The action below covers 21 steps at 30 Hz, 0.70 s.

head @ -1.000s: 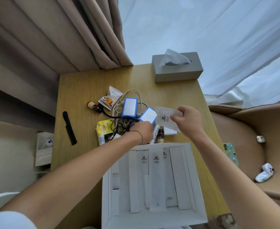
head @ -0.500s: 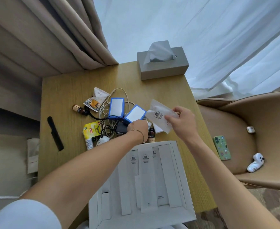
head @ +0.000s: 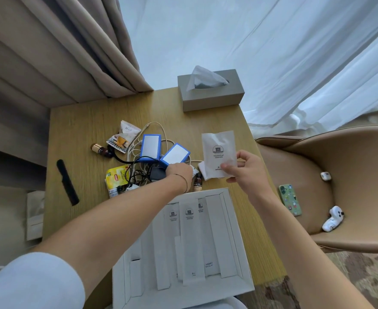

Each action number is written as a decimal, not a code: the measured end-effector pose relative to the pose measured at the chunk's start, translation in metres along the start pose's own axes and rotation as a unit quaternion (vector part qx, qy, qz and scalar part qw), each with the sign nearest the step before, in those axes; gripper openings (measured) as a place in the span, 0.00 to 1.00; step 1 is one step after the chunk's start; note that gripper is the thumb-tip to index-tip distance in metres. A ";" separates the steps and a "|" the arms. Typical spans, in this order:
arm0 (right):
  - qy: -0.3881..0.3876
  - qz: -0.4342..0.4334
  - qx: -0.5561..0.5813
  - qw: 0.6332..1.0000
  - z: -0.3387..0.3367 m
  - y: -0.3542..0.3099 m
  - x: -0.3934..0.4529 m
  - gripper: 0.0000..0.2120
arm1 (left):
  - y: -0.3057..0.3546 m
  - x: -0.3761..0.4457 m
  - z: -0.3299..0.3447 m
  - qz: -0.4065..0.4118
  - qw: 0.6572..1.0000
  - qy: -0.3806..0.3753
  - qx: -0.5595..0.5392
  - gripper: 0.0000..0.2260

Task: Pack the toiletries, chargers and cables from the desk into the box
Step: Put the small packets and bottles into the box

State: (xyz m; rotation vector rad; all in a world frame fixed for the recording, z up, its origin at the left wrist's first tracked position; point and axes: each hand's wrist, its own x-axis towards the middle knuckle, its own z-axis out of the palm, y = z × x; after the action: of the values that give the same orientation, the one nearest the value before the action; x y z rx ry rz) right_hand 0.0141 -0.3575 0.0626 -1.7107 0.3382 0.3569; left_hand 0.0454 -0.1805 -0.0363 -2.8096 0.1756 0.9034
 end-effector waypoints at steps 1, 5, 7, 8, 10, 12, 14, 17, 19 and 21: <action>-0.009 0.009 0.013 1.000 -0.001 0.001 -0.002 0.10 | 0.001 0.000 0.000 0.003 1.000 -0.006 0.007 0.14; -0.038 0.025 0.036 0.998 -0.001 0.006 -0.010 0.23 | -0.001 -0.003 -0.001 0.015 0.999 -0.020 -0.040 0.16; -0.063 0.020 0.045 0.997 -0.001 0.007 -0.015 0.28 | -0.005 -0.006 -0.004 0.012 0.995 -0.015 -0.100 0.15; -0.079 0.015 0.050 0.996 -0.001 0.007 -0.018 0.29 | -0.007 -0.009 -0.008 0.010 0.991 -0.012 -0.134 0.14; -0.112 0.009 0.055 0.992 0.001 0.006 -0.023 0.26 | -0.013 -0.016 -0.017 0.011 0.978 -0.004 -0.210 0.13; -0.139 0.008 0.057 0.989 0.006 0.006 -0.029 0.18 | -0.023 -0.030 -0.029 0.023 0.965 0.016 -0.262 0.16; -0.161 0.012 0.053 0.985 0.012 0.007 -0.036 0.12 | -0.035 -0.045 -0.039 0.031 0.959 0.041 -0.280 0.14; -0.179 0.021 0.041 0.983 0.025 0.012 -0.051 0.09 | -0.057 -0.067 -0.039 0.007 0.924 0.118 -0.364 0.20; -0.182 0.032 0.018 0.983 0.037 0.020 -0.064 0.10 | -0.068 -0.083 -0.034 -0.021 0.886 0.169 -0.431 0.22; -0.189 0.054 -0.006 0.981 0.048 0.031 -0.077 0.11 | -0.077 -0.100 -0.028 -0.035 0.856 0.198 -0.476 0.23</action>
State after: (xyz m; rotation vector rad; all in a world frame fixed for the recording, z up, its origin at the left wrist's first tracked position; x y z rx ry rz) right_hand -0.0709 -0.3132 0.0593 -1.5985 0.1492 0.7511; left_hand -0.0066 -0.1056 0.0550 -3.8551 -0.4571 0.4110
